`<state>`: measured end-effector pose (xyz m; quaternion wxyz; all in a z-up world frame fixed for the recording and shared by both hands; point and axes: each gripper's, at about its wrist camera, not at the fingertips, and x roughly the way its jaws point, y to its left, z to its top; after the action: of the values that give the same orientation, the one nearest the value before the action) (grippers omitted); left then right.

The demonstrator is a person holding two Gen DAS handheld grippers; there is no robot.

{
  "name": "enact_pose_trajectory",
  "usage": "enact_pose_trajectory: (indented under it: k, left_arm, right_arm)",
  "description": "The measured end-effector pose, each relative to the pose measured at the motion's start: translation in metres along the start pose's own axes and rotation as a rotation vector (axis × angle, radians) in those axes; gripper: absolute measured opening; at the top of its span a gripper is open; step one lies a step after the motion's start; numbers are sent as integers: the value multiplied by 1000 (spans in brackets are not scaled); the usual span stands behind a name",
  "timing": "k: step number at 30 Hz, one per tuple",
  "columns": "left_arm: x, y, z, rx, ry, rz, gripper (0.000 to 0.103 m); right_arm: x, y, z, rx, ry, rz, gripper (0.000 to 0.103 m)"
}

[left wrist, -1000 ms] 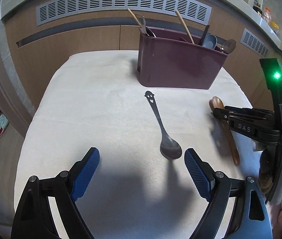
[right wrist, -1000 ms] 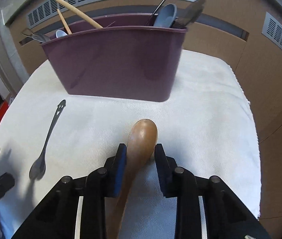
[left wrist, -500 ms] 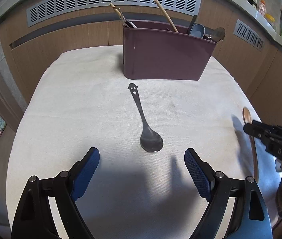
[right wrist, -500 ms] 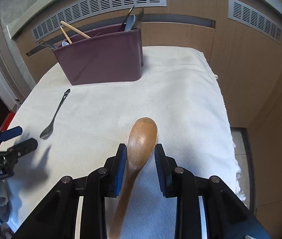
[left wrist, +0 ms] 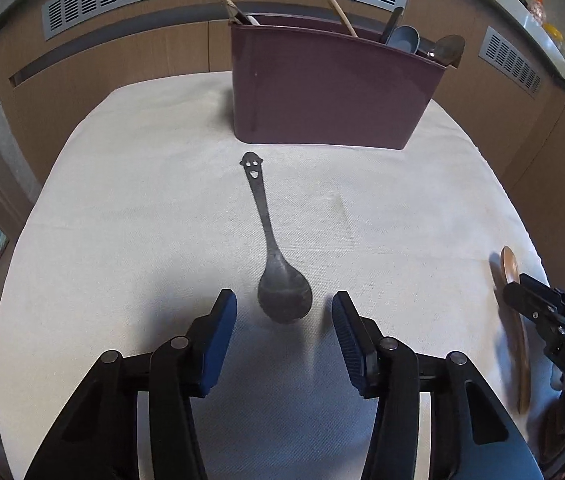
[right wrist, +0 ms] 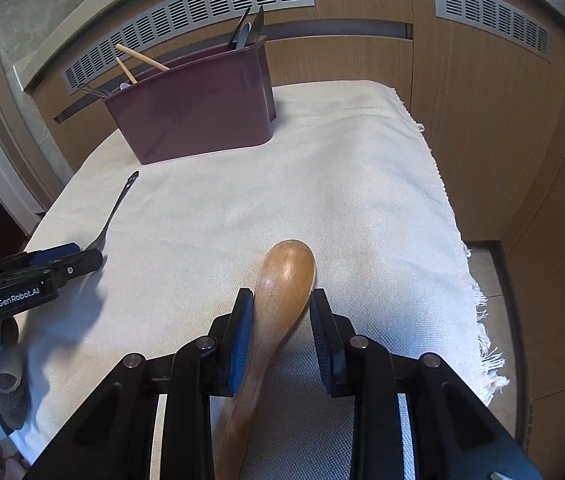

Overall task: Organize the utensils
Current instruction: 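Hold the wooden spoon with the right gripper while the left gripper grasps the smiley-handled metal spoon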

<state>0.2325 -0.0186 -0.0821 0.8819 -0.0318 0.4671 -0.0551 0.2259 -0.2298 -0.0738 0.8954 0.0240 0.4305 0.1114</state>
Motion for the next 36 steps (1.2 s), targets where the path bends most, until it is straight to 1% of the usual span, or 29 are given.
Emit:
enact_pose_trajectory:
  k: [2, 3, 4, 6, 8, 9, 10, 11, 13, 14, 16, 18, 20, 23, 25, 26, 28, 31, 33, 36]
  left_arm:
    - [2, -4, 2, 12, 0, 16, 51]
    - [3, -5, 3, 15, 0, 21, 48]
    - [4, -5, 3, 17, -4, 29, 42]
    - [4, -4, 4, 21, -11, 35, 39]
    - [4, -2, 4, 31, -21, 31, 31]
    - [3, -2, 3, 36, -27, 29, 29]
    - [2, -2, 2, 39, -31, 27, 29]
    - [2, -1, 2, 38, -34, 23, 29]
    - [-1, 2, 2, 29, -39, 11, 29]
    - [-6, 3, 2, 25, -52, 5, 29]
    - [-18, 4, 3, 32, -91, 5, 29]
    - [-35, 4, 5, 48, -141, 7, 29]
    - [-55, 3, 8, 67, -197, 8, 29]
    - [-73, 2, 13, 79, -246, 6, 29]
    - [-81, 3, 17, 80, -272, 2, 29]
    - [-83, 3, 19, 78, -280, 3, 29]
    - [-83, 3, 22, 79, -283, 7, 29]
    - [-81, 4, 25, 77, -285, 8, 29]
    - [-80, 3, 27, 77, -291, 5, 29]
    - [-79, 9, 29, 66, -298, -13, 29]
  right_arm:
    - [-2, 1, -2, -11, -7, -6, 27]
    - [-2, 2, -2, -17, -10, -10, 27]
    - [-2, 3, -3, -22, -16, -14, 27]
    - [-3, 5, -4, -25, -22, -17, 28]
    - [-3, 5, -4, -23, -22, -13, 32]
    - [-3, 4, -3, -20, -21, -13, 36]
    - [-3, 4, -3, -16, -20, -13, 41]
    - [-4, 3, -3, -14, -22, -12, 45]
    - [-5, 3, -3, -11, -31, -20, 59]
    - [-6, 3, -3, -11, -37, -25, 63]
    - [-9, 3, -3, -16, -51, -31, 77]
    - [-10, 3, -3, -19, -59, -42, 83]
    - [-9, 3, -3, -23, -58, -46, 84]
    - [-9, 4, -3, -29, -60, -50, 84]
    - [-9, 4, -3, -34, -61, -58, 87]
    - [-10, 5, -4, -37, -66, -63, 88]
    - [-11, 5, -4, -45, -76, -69, 93]
    - [-15, 4, -3, -49, -91, -82, 98]
    - [-14, 3, -1, -29, -78, -113, 98]
    - [-5, 3, 1, 10, -27, -116, 98]
